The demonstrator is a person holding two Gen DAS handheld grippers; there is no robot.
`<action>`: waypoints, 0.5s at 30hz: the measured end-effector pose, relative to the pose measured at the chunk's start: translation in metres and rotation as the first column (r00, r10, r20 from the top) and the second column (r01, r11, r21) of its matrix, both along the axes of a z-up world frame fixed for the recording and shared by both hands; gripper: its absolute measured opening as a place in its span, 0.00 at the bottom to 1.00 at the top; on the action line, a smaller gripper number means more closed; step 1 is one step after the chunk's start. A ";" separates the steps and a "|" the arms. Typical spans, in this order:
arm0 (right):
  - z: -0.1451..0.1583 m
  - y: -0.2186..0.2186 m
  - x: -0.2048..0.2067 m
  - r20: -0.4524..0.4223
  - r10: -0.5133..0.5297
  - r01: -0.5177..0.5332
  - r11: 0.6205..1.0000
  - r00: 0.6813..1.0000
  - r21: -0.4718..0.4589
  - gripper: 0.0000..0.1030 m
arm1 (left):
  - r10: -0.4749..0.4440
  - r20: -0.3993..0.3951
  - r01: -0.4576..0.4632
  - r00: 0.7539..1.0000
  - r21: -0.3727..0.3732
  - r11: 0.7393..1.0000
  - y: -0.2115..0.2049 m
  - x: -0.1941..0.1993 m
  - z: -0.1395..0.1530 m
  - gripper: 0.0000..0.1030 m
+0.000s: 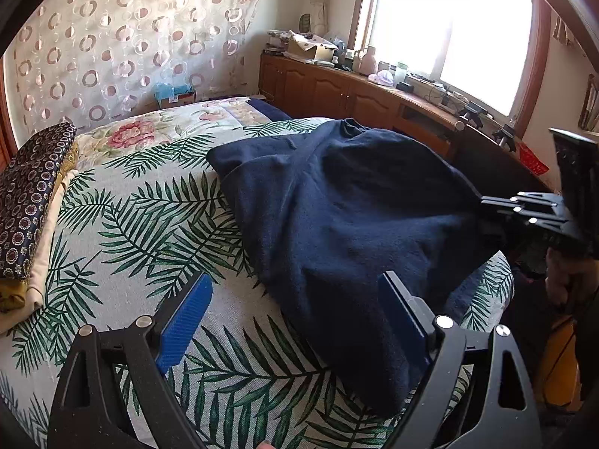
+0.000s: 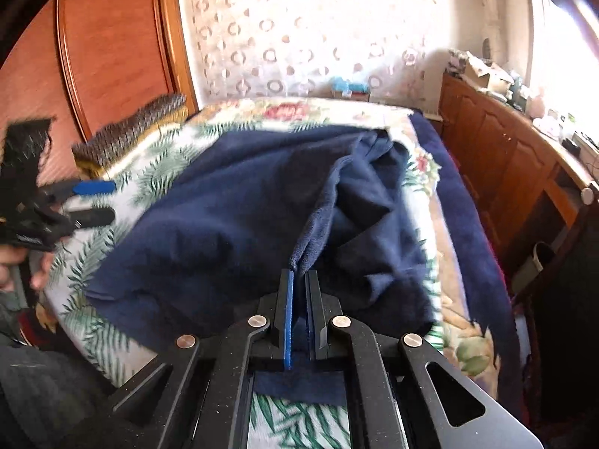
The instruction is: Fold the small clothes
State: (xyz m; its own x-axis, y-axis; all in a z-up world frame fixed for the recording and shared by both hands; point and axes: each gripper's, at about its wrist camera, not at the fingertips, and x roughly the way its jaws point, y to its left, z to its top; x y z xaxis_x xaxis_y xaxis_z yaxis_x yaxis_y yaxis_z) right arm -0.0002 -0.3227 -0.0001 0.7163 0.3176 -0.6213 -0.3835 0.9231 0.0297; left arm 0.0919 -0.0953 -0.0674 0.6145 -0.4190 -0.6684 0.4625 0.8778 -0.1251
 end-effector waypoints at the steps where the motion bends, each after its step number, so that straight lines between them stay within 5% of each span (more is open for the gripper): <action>1: 0.004 -0.005 -0.004 0.002 -0.003 0.003 1.000 1.000 0.006 0.05 | -0.003 0.000 0.003 1.000 0.000 1.000 -0.001 -0.001 0.000 0.88; 15: -0.020 -0.029 -0.020 -0.083 -0.090 0.084 0.994 0.993 -0.071 0.05 | -0.016 -0.002 0.016 1.000 0.005 1.000 -0.006 -0.001 -0.002 0.88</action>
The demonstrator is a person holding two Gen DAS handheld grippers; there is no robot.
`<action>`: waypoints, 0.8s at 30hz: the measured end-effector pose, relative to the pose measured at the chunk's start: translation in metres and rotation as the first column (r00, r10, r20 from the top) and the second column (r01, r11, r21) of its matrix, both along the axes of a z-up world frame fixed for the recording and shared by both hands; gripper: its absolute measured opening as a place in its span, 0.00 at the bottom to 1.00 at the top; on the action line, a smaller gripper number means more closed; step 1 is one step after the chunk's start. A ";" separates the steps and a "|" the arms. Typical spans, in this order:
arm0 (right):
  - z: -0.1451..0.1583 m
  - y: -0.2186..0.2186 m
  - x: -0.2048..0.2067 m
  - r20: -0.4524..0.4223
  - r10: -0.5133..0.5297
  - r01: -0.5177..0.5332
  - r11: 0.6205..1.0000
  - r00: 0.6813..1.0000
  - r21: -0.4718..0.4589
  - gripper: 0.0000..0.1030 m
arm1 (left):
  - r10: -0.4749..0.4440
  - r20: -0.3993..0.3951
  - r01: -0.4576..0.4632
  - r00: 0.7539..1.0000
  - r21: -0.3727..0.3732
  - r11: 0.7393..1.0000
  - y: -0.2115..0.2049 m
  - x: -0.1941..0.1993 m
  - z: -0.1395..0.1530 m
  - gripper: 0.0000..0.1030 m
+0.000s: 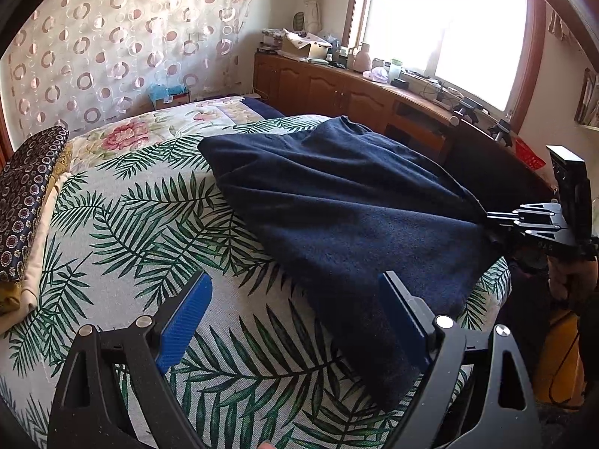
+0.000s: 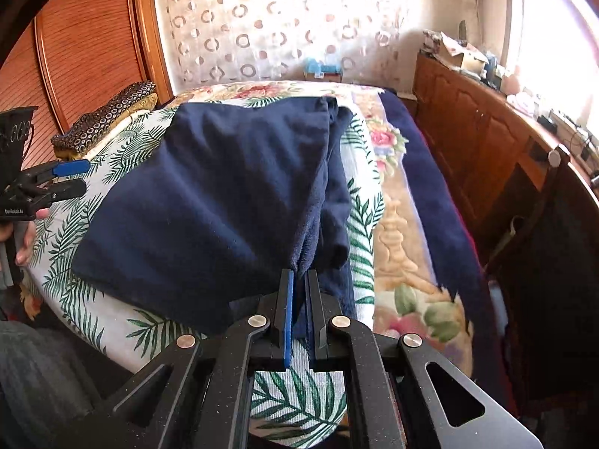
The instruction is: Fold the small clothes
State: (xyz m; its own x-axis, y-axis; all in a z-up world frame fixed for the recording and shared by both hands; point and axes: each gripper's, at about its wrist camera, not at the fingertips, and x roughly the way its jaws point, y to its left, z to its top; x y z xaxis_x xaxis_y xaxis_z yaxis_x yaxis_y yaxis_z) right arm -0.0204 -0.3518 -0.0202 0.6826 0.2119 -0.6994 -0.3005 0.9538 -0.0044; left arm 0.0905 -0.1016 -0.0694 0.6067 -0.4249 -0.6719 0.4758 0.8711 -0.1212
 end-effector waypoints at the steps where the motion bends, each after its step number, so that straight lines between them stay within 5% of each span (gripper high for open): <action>1: 0.002 -0.002 0.001 0.006 -0.011 0.011 1.000 1.000 -0.005 0.05 | 0.003 -0.001 -0.003 1.000 -0.001 1.000 0.000 0.001 0.000 0.88; 4: 0.009 -0.005 0.003 0.022 -0.038 0.038 0.999 0.999 0.007 0.09 | 0.014 -0.001 -0.014 1.000 -0.004 1.000 0.001 0.001 -0.001 0.88; 6: 0.015 -0.006 0.005 0.053 -0.063 0.063 0.998 0.997 0.001 0.25 | 0.016 0.000 -0.016 1.000 -0.007 1.000 0.001 0.004 0.000 0.88; 11: 0.032 0.001 0.027 0.121 -0.074 0.074 0.997 0.990 0.005 0.40 | 0.018 0.006 -0.018 1.000 -0.006 1.000 0.000 0.024 0.008 0.88; 18: 0.041 0.035 0.108 0.161 0.013 -0.014 1.000 0.987 0.003 0.42 | 0.034 0.036 -0.035 0.999 0.015 0.999 -0.004 0.078 0.021 0.88; 24: 0.018 0.057 0.188 0.100 0.067 -0.065 0.998 0.993 -0.027 0.42 | 0.074 0.027 -0.075 0.997 0.041 0.996 -0.005 0.127 0.015 0.88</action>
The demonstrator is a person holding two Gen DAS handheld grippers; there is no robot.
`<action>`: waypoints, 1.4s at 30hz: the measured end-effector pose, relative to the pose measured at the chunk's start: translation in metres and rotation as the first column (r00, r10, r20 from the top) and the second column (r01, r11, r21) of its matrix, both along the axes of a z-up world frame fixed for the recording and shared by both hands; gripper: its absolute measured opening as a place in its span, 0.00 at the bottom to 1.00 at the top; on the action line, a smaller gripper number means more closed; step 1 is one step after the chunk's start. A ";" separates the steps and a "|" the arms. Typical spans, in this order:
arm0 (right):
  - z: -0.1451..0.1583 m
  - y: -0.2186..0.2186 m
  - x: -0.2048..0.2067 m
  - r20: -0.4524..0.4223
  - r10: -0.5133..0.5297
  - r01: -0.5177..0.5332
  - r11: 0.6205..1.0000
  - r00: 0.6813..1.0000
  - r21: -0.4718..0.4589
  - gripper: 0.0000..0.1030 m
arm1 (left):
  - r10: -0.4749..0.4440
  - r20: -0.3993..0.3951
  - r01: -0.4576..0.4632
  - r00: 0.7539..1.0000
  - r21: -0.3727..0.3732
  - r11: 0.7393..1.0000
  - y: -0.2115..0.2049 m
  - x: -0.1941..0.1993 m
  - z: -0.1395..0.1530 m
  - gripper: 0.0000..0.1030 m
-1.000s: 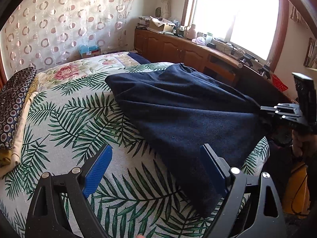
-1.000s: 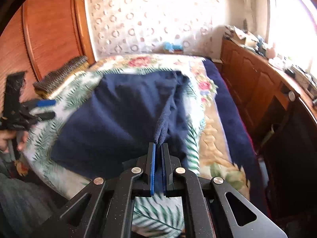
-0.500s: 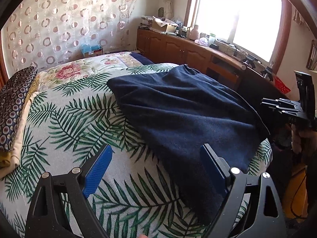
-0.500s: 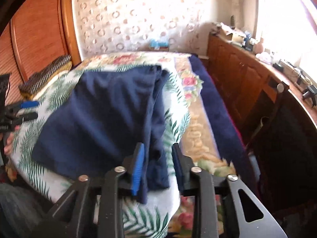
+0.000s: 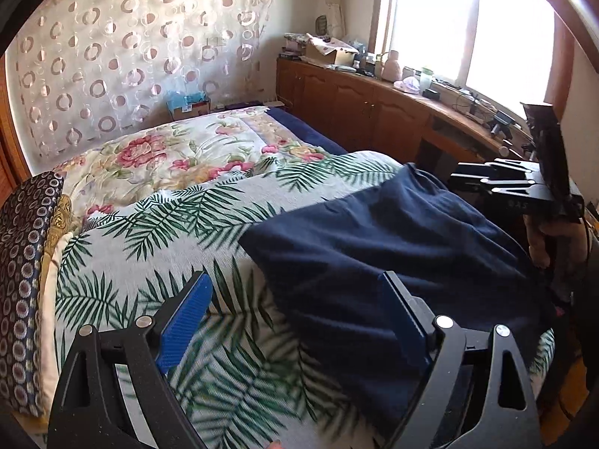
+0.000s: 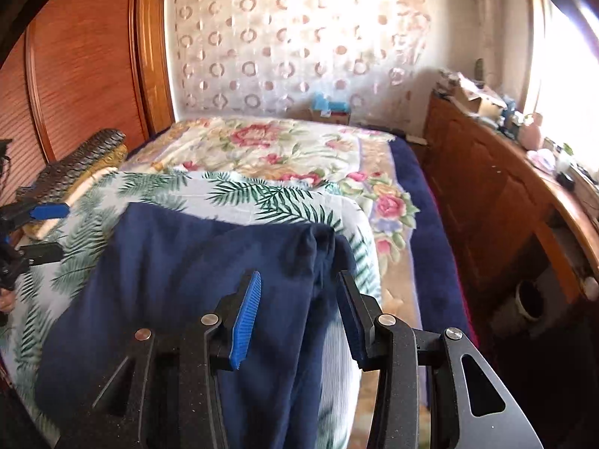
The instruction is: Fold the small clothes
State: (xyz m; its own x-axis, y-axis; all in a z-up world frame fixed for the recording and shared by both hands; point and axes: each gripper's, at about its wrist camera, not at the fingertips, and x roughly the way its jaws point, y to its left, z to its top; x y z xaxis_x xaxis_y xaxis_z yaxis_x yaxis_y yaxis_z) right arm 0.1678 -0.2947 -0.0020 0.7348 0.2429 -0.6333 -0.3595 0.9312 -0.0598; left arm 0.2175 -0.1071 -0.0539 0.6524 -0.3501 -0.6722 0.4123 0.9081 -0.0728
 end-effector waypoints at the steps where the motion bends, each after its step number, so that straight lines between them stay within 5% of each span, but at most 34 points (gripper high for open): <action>1: -0.006 0.002 0.012 -0.018 0.003 -0.003 1.000 1.000 -0.008 0.42 | 0.010 -0.006 -0.010 1.000 0.000 1.000 0.000 0.008 -0.002 0.88; 12: -0.017 -0.008 0.071 -0.100 0.075 -0.067 0.995 0.992 0.075 0.41 | 0.050 -0.070 -0.048 0.996 0.035 0.998 0.000 0.064 -0.030 0.88; 13: -0.015 -0.010 0.070 -0.096 0.085 -0.078 0.994 0.992 0.080 0.35 | 0.052 -0.074 -0.050 0.996 0.032 0.998 0.000 0.066 -0.032 0.88; 15: -0.015 -0.011 0.070 -0.088 0.117 -0.109 0.990 0.989 0.092 0.07 | 0.060 -0.080 -0.058 0.995 0.022 0.998 0.001 0.071 -0.033 0.88; 21: 0.002 -0.042 0.064 0.012 0.086 -0.086 0.975 0.996 0.207 0.05 | 0.073 -0.064 -0.073 0.995 -0.002 0.997 0.004 0.070 -0.027 0.88; 30: -0.005 -0.043 0.068 -0.045 -0.025 0.029 0.994 0.999 0.101 0.05 | 0.068 -0.037 -0.069 0.997 -0.014 0.998 0.005 0.053 -0.012 0.88; 38: 0.013 -0.030 0.014 0.015 -0.042 0.042 0.999 0.999 0.029 0.49 | 0.034 -0.008 -0.034 0.999 -0.026 0.999 0.005 0.011 0.001 0.88; 42: 0.010 -0.028 -0.030 0.023 -0.023 0.023 1.000 0.999 0.013 0.55 | 0.001 -0.001 -0.001 1.000 -0.011 1.000 -0.001 -0.012 0.003 0.88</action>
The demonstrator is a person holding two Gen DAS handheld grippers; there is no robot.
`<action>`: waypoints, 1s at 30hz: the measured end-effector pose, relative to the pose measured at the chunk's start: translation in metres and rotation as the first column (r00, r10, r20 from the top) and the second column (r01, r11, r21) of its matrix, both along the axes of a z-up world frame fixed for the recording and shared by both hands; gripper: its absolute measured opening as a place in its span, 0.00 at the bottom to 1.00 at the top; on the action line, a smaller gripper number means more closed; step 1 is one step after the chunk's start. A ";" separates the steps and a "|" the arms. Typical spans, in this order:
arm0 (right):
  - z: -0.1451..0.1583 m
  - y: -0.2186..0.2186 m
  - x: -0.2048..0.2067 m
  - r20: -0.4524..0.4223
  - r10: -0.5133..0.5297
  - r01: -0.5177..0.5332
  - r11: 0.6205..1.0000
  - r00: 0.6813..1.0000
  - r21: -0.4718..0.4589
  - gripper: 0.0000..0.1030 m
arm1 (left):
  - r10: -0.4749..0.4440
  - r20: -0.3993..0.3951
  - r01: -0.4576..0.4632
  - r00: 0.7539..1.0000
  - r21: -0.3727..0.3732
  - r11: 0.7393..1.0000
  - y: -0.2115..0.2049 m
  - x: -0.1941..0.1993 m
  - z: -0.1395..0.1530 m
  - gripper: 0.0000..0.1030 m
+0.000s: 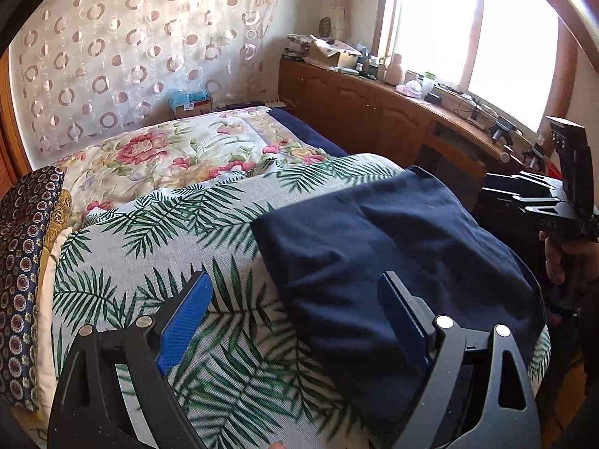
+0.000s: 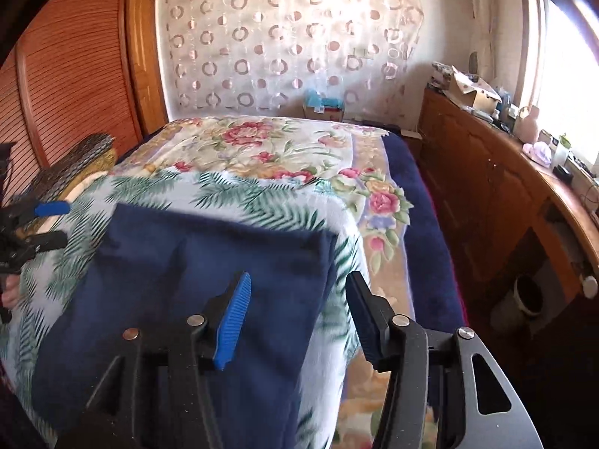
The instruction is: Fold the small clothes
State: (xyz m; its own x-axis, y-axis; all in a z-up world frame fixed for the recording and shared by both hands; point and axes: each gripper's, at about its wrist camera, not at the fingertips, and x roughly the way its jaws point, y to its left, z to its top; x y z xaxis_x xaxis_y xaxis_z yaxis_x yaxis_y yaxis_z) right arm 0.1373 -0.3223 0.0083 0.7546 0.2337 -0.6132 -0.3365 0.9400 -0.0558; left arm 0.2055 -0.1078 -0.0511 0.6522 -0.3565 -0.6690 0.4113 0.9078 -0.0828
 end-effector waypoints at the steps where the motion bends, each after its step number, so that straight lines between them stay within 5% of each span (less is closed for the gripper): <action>1: 0.000 -0.001 -0.009 0.004 0.000 0.000 1.000 1.000 -0.006 0.56 | -0.005 0.004 0.005 1.000 0.006 1.000 -0.001 -0.005 0.001 0.88; 17: -0.035 -0.032 -0.107 -0.122 -0.039 0.044 0.999 0.992 0.033 0.57 | -0.139 -0.052 0.139 0.989 0.008 0.990 -0.016 -0.086 -0.023 0.88; 30: -0.043 -0.034 -0.112 -0.154 -0.062 0.064 0.998 0.986 0.008 0.57 | -0.191 -0.151 0.185 0.970 -0.055 0.981 -0.016 -0.115 -0.056 0.80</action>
